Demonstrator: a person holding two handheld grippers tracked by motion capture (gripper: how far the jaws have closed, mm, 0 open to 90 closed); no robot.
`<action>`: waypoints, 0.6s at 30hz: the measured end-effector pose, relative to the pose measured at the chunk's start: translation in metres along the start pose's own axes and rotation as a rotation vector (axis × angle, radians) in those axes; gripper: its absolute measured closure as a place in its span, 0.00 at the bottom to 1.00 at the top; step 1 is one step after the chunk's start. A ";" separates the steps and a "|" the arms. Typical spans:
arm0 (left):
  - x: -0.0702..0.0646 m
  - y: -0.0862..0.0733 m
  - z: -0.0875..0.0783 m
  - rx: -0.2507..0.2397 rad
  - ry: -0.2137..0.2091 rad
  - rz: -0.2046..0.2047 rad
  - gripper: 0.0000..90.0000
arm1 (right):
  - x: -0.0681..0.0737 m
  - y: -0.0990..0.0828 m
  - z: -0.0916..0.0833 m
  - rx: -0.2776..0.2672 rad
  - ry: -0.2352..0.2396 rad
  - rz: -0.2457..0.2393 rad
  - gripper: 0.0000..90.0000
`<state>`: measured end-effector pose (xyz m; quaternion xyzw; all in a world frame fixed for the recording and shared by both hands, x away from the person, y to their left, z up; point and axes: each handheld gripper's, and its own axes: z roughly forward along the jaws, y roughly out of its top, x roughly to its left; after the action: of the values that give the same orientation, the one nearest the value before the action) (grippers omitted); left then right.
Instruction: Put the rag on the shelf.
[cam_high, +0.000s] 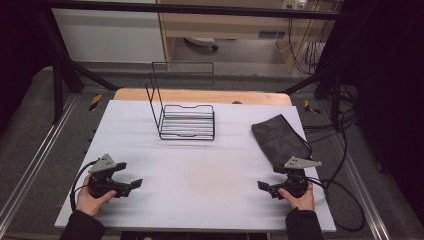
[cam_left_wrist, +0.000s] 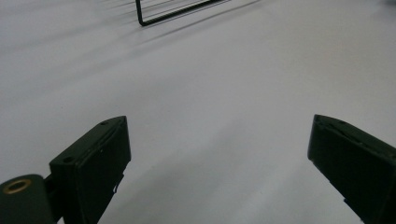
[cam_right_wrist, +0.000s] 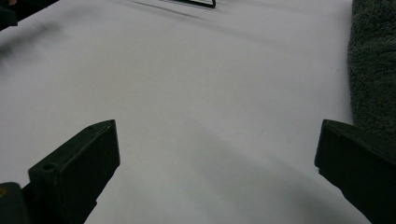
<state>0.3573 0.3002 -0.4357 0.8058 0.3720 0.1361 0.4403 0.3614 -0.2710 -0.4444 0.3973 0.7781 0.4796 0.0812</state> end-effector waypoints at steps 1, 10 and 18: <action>0.000 0.000 0.000 0.000 0.000 -0.001 0.07 | 0.000 0.000 0.000 -0.004 0.002 0.000 0.01; 0.002 -0.002 -0.001 -0.004 0.011 -0.016 0.07 | -0.001 0.001 -0.001 0.000 -0.010 0.004 0.01; 0.002 -0.002 -0.002 -0.008 0.015 -0.010 0.07 | -0.004 0.007 -0.004 -0.001 -0.058 -0.001 0.03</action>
<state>0.3568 0.3035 -0.4367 0.8012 0.3787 0.1414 0.4413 0.3656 -0.2746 -0.4373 0.4107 0.7754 0.4683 0.1041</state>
